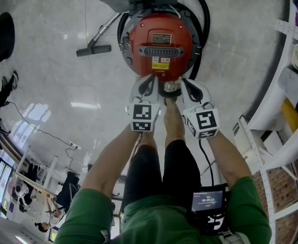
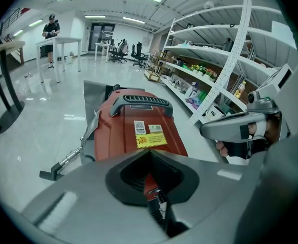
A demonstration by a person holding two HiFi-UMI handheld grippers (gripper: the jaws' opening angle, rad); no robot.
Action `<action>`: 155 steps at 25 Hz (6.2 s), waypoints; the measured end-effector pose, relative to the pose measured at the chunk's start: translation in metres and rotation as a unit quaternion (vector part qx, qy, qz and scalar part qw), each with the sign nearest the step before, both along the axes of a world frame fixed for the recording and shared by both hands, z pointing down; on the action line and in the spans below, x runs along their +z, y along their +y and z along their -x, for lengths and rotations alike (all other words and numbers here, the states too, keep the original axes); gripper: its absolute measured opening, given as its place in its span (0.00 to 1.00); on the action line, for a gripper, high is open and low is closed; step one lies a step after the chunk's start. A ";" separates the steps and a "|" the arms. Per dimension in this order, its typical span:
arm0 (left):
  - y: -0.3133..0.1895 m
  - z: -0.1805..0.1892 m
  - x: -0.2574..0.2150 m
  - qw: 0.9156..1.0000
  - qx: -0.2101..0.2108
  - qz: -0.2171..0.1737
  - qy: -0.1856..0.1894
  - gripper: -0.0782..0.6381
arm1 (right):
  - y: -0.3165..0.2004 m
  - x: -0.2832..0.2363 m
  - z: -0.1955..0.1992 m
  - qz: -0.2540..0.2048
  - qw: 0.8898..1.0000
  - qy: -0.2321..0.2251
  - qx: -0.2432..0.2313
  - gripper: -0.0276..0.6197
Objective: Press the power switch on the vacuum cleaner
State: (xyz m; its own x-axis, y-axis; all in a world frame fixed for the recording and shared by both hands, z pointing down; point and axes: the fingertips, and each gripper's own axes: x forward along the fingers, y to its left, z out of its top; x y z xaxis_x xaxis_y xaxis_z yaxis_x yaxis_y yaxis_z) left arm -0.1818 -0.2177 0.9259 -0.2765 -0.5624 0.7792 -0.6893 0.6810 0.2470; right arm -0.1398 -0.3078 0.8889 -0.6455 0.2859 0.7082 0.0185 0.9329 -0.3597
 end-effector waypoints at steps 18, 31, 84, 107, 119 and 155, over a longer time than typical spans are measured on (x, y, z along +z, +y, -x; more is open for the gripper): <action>0.002 0.001 0.005 1.000 0.007 0.009 0.009 0.12 | -0.006 0.000 -0.003 -0.003 1.000 0.003 0.000 0.04; 0.020 0.026 -0.035 1.000 -0.008 0.019 -0.019 0.12 | -0.023 -0.046 0.004 -0.025 0.999 -0.023 -0.008 0.04; 0.095 0.027 -0.467 0.946 -0.108 -0.162 -0.261 0.12 | -0.045 -0.450 0.001 -0.072 0.958 -0.269 0.066 0.04; 0.212 -0.089 -0.518 0.924 -0.049 -0.258 -0.279 0.12 | 0.100 -0.503 -0.167 -0.115 0.934 -0.297 0.163 0.04; 0.197 -0.154 -0.552 0.917 -0.041 -0.260 -0.300 0.12 | 0.091 -0.525 -0.233 -0.118 0.926 -0.317 0.165 0.04; 0.124 -0.223 -0.574 0.912 -0.022 -0.266 -0.311 0.12 | 0.060 -0.546 -0.287 -0.086 0.927 -0.336 0.141 0.04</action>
